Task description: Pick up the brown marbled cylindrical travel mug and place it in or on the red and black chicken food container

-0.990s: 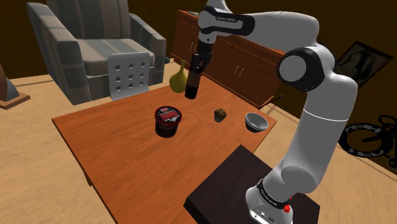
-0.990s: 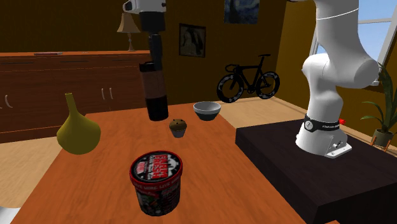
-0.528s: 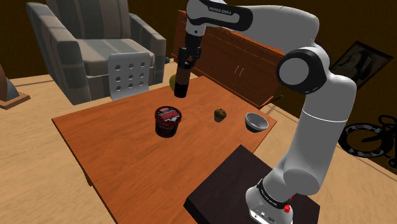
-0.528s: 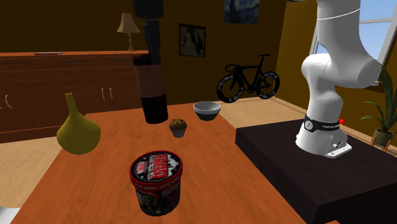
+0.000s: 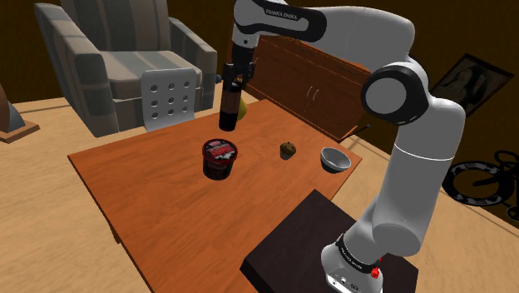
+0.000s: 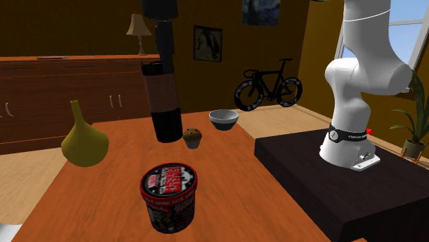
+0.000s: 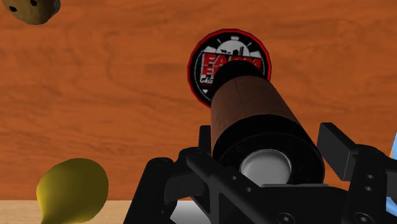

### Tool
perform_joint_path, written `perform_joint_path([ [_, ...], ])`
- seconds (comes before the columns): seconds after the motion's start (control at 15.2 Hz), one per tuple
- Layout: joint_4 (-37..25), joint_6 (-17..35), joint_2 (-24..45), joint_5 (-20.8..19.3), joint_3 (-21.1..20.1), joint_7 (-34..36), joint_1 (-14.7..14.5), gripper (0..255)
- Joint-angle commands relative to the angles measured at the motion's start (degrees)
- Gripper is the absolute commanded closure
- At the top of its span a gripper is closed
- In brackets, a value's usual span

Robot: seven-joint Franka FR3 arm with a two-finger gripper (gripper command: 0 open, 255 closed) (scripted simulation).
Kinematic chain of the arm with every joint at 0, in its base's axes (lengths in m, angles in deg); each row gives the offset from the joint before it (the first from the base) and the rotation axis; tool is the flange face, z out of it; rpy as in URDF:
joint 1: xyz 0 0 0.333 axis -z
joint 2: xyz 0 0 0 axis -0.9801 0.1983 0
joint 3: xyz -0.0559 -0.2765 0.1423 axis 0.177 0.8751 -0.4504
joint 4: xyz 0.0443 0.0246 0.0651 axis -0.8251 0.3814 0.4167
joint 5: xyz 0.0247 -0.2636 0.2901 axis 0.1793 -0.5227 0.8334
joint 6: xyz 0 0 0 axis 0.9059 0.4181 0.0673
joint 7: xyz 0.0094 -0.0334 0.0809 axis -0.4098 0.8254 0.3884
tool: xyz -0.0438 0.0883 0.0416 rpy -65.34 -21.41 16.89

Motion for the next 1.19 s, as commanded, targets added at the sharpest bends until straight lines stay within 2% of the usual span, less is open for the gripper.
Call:
perform_joint_path([
  [0.0,1.71,1.60,-0.22,-0.02,-0.01,0.03,-0.06,255],
  [1.12,13.87,14.42,0.44,0.14,-0.14,-0.18,-0.26,255],
])
